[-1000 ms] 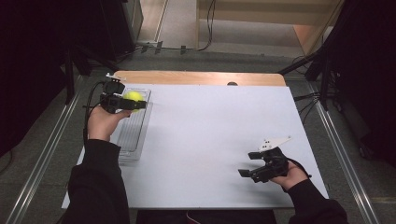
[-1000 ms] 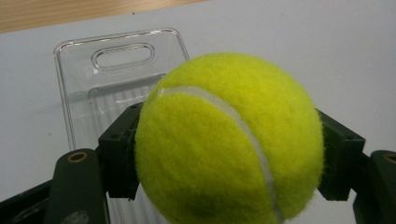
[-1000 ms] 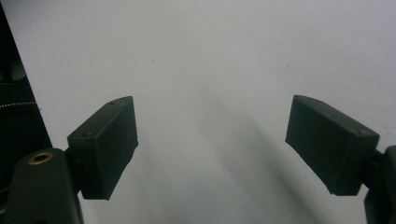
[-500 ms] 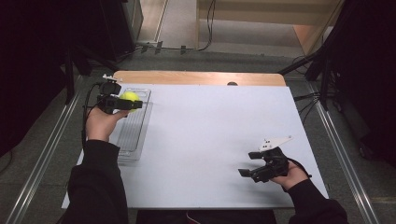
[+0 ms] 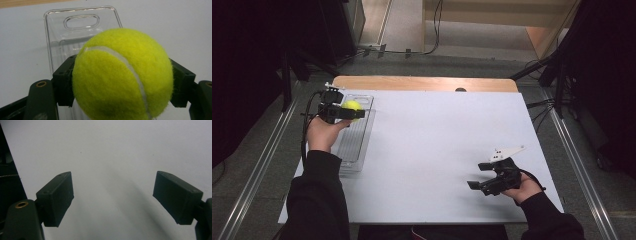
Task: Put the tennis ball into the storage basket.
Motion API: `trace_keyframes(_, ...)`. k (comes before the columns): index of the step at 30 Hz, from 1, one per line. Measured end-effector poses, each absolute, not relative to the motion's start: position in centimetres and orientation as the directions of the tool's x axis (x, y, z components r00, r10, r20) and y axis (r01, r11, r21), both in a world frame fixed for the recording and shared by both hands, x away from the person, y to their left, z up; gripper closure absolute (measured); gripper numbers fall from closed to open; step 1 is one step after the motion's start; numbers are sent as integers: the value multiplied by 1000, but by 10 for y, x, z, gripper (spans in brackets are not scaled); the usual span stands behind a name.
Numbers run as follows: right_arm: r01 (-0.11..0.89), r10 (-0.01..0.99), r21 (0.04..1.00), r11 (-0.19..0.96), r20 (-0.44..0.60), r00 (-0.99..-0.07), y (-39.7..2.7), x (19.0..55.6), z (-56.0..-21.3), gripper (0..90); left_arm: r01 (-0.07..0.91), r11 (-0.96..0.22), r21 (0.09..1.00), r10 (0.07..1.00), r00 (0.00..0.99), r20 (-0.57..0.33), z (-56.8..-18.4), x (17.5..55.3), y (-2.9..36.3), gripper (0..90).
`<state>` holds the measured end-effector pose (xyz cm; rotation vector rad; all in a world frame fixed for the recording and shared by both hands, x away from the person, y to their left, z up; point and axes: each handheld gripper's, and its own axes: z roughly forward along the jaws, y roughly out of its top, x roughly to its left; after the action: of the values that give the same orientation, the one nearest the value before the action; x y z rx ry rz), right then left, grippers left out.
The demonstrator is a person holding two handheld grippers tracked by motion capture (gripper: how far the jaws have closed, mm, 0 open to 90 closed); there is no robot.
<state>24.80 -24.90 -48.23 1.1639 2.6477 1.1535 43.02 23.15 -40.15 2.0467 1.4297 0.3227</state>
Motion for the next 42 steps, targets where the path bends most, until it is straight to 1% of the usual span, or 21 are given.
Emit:
trace_keyframes(14,627,646,639,445,257,-719,-249,248,-482,148,789,-213,577,923,357,-146,-416,434,232,260)
trace_keyframes(21,627,645,639,445,257,-720,-249,248,-482,148,791,-214,573,918,363,-158,-417,435,232,255)
trace_keyframes(22,628,645,639,445,258,-720,-249,248,-482,148,793,-214,571,918,363,-160,-416,435,232,250)
trace_keyframes(24,627,645,639,445,257,-720,-249,248,-482,148,792,-201,576,919,356,-169,-415,435,232,202)
trace_keyframes(26,627,645,639,445,258,-720,-249,248,-482,148,785,-197,588,916,361,-175,-413,435,233,192)
trace_keyframes(28,628,644,639,445,258,-720,-249,248,-482,148,783,-191,591,916,358,-179,-410,434,234,164)
trace_keyframes(32,628,646,638,445,258,-719,-248,248,-482,148,780,-183,599,913,361,-190,-405,433,236,147)
trace_keyframes(36,627,644,639,445,257,-720,-248,248,-482,148,789,-193,583,911,365,-191,-400,432,235,145)
trace_keyframes(39,627,645,639,446,257,-720,-248,248,-482,148,787,-182,590,903,371,-217,-394,430,234,146)
trace_keyframes(42,627,643,639,446,258,-721,-248,247,-482,148,782,-184,595,899,378,-219,-389,429,233,146)
